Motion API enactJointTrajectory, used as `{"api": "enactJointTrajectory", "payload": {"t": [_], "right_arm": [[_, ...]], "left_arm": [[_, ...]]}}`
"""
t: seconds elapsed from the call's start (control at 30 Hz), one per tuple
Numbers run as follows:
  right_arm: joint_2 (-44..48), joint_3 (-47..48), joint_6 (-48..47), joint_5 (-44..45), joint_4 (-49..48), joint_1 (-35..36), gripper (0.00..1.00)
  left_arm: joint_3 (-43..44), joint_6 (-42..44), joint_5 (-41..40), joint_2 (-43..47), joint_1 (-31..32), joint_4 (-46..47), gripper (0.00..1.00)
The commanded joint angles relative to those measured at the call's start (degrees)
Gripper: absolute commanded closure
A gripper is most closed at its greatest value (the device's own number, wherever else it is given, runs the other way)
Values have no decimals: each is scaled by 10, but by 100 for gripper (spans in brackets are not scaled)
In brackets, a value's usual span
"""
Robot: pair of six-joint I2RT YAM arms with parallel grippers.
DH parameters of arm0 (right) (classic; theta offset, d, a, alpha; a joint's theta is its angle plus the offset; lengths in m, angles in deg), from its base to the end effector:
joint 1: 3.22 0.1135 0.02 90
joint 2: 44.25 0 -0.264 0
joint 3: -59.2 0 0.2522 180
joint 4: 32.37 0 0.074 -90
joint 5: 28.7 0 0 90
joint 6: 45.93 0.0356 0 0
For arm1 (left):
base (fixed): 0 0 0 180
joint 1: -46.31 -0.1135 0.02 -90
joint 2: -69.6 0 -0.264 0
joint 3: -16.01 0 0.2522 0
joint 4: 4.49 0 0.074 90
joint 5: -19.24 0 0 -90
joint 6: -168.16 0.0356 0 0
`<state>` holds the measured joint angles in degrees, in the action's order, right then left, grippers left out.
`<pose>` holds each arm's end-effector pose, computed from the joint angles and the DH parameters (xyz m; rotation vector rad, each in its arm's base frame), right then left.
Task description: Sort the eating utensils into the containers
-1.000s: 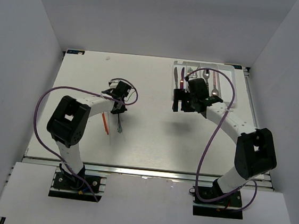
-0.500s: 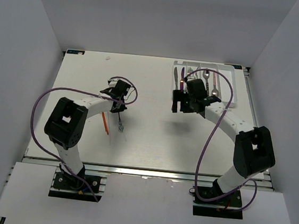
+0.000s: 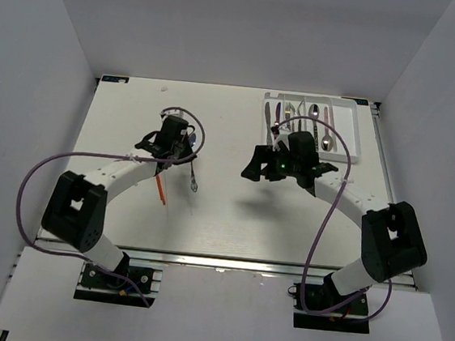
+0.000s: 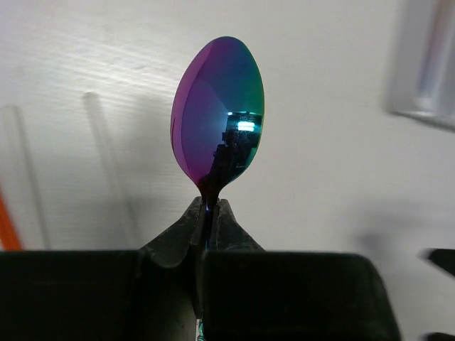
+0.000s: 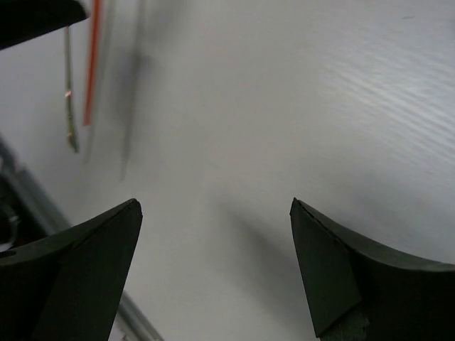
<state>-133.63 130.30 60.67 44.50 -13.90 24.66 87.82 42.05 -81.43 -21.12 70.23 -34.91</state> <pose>0.2986 0.1696 0.2337 -0.3918 2.2512 0.7438 0.3070 -0.1290 0.2131 -0.3411 2.4036 -0.2536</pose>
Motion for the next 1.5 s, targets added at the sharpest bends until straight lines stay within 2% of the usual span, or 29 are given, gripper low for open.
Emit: {"api": "enactJointTrajectory", "payload": {"t": [0.0, 0.03, 0.13, 0.2, 0.37, 0.5, 0.7, 0.77, 0.83, 0.87, 0.93, 0.97, 1.07, 1.1, 1.13, 1.17, 1.2, 1.27, 1.33, 1.43, 1.47], "right_arm": [[47, -62, 102, -237, -222, 9, 11], [52, -89, 126, -246, -295, 20, 11], [65, -101, 165, -200, -333, 52, 11], [73, -94, 161, -140, -319, 71, 11], [62, -49, 157, -67, -279, 117, 11], [42, -13, 139, 32, -209, 142, 11], [22, 15, 116, 107, -166, 166, 11], [23, 17, 106, 119, -157, 175, 15], [25, 15, 103, 119, -160, 177, 25], [25, 15, 101, 114, -163, 177, 34], [25, 13, 99, 110, -170, 177, 46], [24, 14, 96, 109, -172, 177, 66], [22, 15, 93, 107, -179, 177, 100], [20, 16, 93, 107, -179, 177, 100], [18, 19, 93, 114, -178, 176, 100], [15, 20, 92, 120, -175, 176, 100], [15, 22, 87, 126, -169, 174, 100], [15, 22, 80, 132, -158, 156, 100], [16, 25, 62, 136, -141, 135, 100], [4, 58, 13, 155, -73, 69, 100], [-8, 85, -2, 160, -53, 25, 100]], "left_arm": [[-21, -42, 129, 82, -3, 115, 100], [-39, -54, 155, 91, -2, 138, 100], [-48, -92, 192, 106, 9, 188, 100], [-36, -98, 179, 102, 20, 177, 100], [-21, -106, 174, 94, 57, 183, 100], [-2, -112, 170, 89, 74, 179, 100], [14, -113, 155, 92, 80, 153, 100], [15, -113, 147, 92, 81, 146, 100], [16, -109, 140, 92, 81, 139, 100], [16, -108, 141, 92, 81, 139, 100], [20, -108, 145, 90, 81, 138, 100], [20, -109, 148, 88, 81, 138, 100], [22, -108, 148, 88, 82, 139, 100], [22, -108, 149, 87, 82, 138, 92], [23, -106, 149, 89, 82, 139, 81], [23, -106, 147, 92, 82, 139, 63], [27, -106, 131, 97, 82, 125, 26], [57, -91, 108, 102, 82, 97, 2], [88, -74, 42, 110, 82, 24, 2], [163, -40, -75, 114, 82, -103, 2], [190, -23, -100, 115, 82, -132, 2]]}}
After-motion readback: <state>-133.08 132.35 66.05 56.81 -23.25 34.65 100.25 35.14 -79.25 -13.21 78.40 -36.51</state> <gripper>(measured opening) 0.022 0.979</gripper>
